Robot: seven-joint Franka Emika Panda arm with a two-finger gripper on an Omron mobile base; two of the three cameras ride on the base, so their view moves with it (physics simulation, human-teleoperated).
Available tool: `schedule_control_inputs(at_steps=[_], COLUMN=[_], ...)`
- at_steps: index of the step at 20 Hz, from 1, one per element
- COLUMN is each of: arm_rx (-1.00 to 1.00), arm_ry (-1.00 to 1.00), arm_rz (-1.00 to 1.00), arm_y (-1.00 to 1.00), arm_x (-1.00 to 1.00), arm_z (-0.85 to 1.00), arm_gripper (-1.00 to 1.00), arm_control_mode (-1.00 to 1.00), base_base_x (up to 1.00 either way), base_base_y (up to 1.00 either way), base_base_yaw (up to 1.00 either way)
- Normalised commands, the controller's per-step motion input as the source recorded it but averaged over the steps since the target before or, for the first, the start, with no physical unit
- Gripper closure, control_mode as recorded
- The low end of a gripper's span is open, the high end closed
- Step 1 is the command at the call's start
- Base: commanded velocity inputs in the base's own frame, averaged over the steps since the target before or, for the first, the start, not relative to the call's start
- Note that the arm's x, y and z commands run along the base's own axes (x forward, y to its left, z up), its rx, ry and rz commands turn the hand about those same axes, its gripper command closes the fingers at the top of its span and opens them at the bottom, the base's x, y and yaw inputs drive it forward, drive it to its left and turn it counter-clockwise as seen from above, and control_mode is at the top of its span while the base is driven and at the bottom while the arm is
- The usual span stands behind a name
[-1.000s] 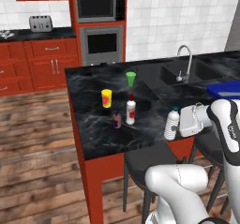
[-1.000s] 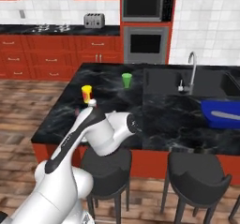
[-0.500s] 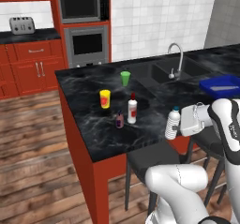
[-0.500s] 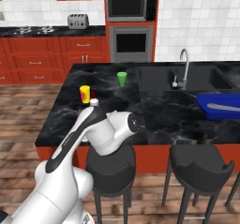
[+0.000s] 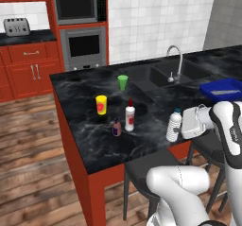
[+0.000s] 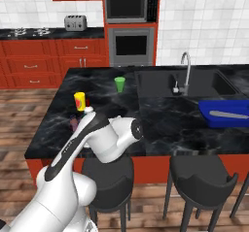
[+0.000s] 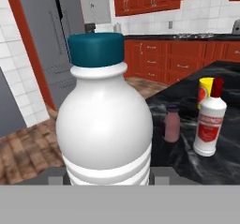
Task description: Place the drinks on the dining counter in a tight cluster.
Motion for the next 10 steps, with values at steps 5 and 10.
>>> schedule_control_inputs(at_steps=[5, 10], arm_rx=[0.0, 0.0], arm_ry=[0.0, 0.0], arm_rz=[0.0, 0.0], arm_y=[0.0, 0.0], arm_x=[0.0, 0.0], arm_z=[0.0, 0.0], arm_gripper=[1.0, 1.0], arm_control_mode=[1.0, 1.0], base_base_x=[0.12, 0.0], base_base_y=[-0.07, 0.0], base_base_yaw=[0.0, 0.0])
